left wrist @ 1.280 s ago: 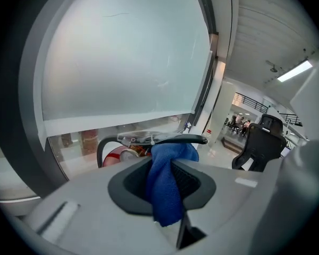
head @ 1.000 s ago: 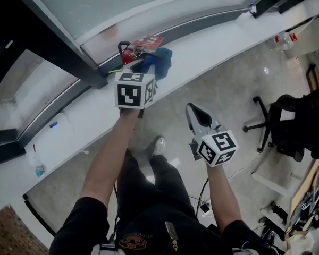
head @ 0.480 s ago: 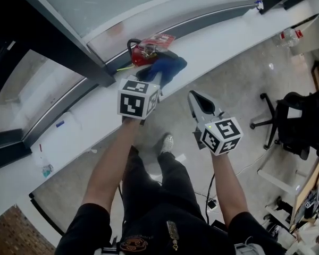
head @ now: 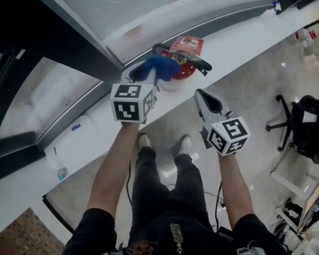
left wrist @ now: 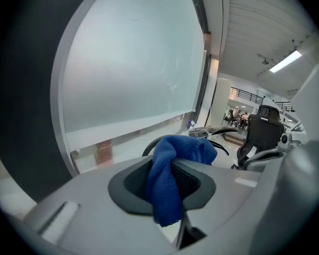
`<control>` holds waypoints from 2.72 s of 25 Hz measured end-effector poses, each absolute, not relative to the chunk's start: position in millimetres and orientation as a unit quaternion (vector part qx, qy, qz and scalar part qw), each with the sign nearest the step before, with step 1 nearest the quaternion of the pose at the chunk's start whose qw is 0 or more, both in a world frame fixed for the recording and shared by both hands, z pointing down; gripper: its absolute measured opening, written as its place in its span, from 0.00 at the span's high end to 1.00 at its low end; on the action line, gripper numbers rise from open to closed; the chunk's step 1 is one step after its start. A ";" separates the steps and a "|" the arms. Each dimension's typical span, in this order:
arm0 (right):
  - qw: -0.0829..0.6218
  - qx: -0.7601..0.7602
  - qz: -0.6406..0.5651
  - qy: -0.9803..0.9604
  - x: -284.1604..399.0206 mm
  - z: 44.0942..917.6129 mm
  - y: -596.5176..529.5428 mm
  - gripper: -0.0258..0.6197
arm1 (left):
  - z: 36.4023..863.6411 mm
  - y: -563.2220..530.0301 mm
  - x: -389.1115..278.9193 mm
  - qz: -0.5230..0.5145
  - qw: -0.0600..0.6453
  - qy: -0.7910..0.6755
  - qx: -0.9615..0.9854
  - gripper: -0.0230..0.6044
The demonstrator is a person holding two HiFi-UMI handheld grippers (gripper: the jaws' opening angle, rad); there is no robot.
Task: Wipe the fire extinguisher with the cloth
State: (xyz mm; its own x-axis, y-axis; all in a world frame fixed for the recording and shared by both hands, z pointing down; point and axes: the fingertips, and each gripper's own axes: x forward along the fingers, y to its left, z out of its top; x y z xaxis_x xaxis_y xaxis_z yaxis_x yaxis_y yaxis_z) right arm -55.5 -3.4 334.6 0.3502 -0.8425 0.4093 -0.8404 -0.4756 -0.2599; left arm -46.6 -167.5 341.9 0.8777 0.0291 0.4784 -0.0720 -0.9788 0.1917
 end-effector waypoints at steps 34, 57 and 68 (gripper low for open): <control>0.044 -0.809 -0.246 0.531 -81.1 394.5 89.6 0.96 | 363.9 -17.2 -27.4 0.230 0.107 0.100 0.962 0.86; 0.044 -0.777 -0.258 0.573 -69.8 406.1 100.3 0.96 | 360.1 -81.2 -45.4 0.219 0.148 -0.085 0.961 0.86; 0.007 -0.762 -0.281 0.584 -100.6 426.9 65.5 0.96 | 365.5 -151.9 -44.5 0.229 0.035 -0.082 0.969 0.86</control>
